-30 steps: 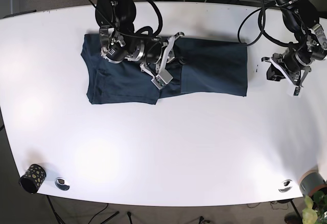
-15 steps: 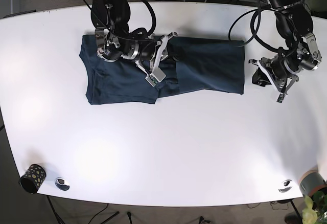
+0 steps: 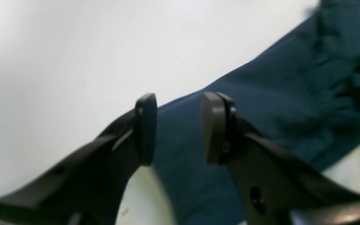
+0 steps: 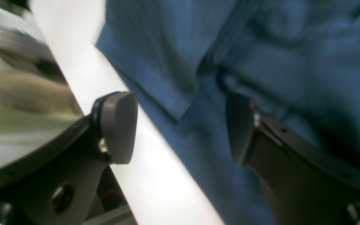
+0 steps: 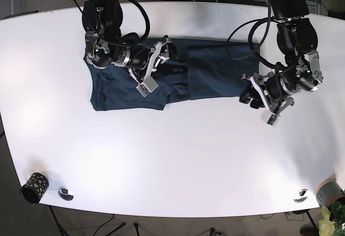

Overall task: Fold the T-shirt properly
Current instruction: 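Move both grippers to the ends of the folded shirt and grasp them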

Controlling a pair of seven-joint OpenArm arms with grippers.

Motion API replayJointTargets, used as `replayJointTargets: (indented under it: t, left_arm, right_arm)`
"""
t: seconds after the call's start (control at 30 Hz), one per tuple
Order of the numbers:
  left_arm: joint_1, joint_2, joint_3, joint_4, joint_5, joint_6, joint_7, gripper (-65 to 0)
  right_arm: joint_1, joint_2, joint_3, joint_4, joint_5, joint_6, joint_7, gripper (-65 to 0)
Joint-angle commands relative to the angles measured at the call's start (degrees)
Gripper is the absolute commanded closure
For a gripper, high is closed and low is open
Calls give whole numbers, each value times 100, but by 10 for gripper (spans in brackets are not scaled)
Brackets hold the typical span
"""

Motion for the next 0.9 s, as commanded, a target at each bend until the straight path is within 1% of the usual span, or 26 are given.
replayJointTargets:
  t: [0.0, 0.07, 0.13, 0.17, 0.23, 0.3, 0.4, 0.43, 0.5, 0.6, 0.73, 0.87]
  left_arm:
    - [-78, 36, 197, 60, -105, 3, -82, -217]
    - [-52, 45, 391, 60, -105, -15, -82, -217]
    - [-34, 45, 505, 60, -105, -15, -82, -217]
    - [45, 45, 567, 60, -105, -15, -82, -217]
    - [150, 54, 575, 60, -105, -24, -82, -217]
    - [256, 45, 558, 60, -105, -33, -91, -217]
    - [414, -16, 549, 60, -105, -41, -91, -217]
    - [449, -69, 549, 60, -105, -41, -91, -217]
    - [555, -183, 549, 51, -113, -41, -153, -217]
    - [651, -245, 549, -169, -105, -41, -452, -217]
    - [660, -359, 558, -749, -122, -41, -891, -217]
    - [563, -447, 558, -951, -157, -50, -961, -217]
  right_arm:
    - [87, 61, 320, 117, 172, 64, 85, -415]
    - [113, 69, 637, 126, 269, 73, 85, -415]
    - [192, 184, 900, 126, 366, 73, 85, -415]
    - [218, 351, 1129, 108, 454, 73, 76, -415]
    - [227, 518, 1375, 108, 550, 73, 76, -415]
    - [236, 746, 1815, 108, 638, 73, 85, -417]
    - [324, 984, 2430, 73, 682, 73, 85, -423]
    - [359, 1036, 2553, 2, 682, 73, 85, -425]
    - [412, 1256, 2896, -332, 726, 73, 76, -425]
    - [544, 1546, 3177, -921, 876, 82, 76, -425]
    - [676, 1801, 3239, -1747, 1060, 82, 111, -425]
    - [807, 1889, 3239, -2336, 1157, 82, 111, -425]
